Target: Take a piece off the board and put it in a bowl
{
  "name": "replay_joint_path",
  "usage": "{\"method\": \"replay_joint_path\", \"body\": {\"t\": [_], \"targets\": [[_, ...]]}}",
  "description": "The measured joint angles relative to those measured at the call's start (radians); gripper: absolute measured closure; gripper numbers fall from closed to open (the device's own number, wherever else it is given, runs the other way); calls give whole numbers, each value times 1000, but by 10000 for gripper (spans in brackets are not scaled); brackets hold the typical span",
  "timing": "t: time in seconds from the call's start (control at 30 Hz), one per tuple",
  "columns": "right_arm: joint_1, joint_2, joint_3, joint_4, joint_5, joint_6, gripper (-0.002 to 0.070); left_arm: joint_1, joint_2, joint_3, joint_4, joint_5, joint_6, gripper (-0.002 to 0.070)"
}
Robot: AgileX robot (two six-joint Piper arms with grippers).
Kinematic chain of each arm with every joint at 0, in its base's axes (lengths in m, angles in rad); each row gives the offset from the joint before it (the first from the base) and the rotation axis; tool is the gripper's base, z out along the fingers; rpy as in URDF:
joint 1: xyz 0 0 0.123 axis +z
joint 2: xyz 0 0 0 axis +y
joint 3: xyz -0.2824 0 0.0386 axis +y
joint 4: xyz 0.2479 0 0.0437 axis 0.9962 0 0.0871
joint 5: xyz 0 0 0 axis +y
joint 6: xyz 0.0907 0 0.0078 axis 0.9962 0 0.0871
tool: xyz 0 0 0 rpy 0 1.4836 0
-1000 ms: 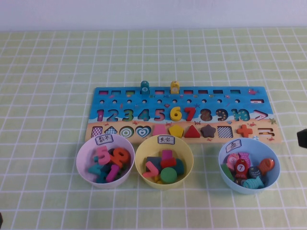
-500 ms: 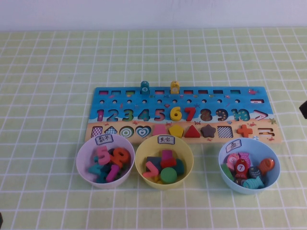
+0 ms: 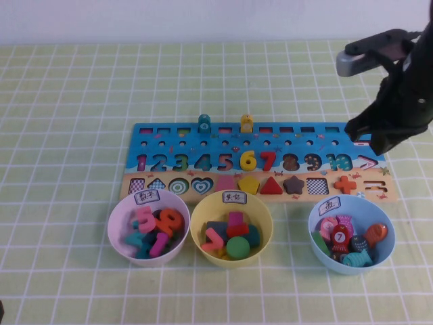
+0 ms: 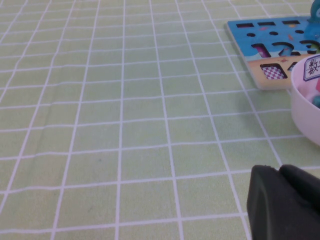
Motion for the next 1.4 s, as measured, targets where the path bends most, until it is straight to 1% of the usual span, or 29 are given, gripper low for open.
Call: {"method": "replay_joint_path", "body": {"t": [0.13,0.33,0.4,0.47,0.57,0.6,0.67,0.7,0.77,0.97,1.4], "targets": [[18,102,-51,-23,0,87,694,0,0,0,0,0,0,678],[20,194,-70,0,-4,120,691,0,0,0,0,0,0,678],[20,216,-74,12,-4,120,670,0,0,0,0,0,0,678],[20,234,-87,49,-4,106,615,0,0,0,0,0,0,678],[42,247,-114,92,-8,43,493,0,0,0,0,0,0,678],[58,251,-125,94,-10,17,444,0,0,0,0,0,0,678],[93,255,-143,79,-23,-15,370,0,0,0,0,0,0,678],[112,255,-153,62,-33,-27,339,0,0,0,0,0,0,678],[144,262,-172,34,-43,-39,307,0,0,0,0,0,0,678],[182,324,-234,24,-53,-83,284,0,0,0,0,0,0,678],[202,422,-259,48,-92,-184,283,0,0,0,0,0,0,678]]}}
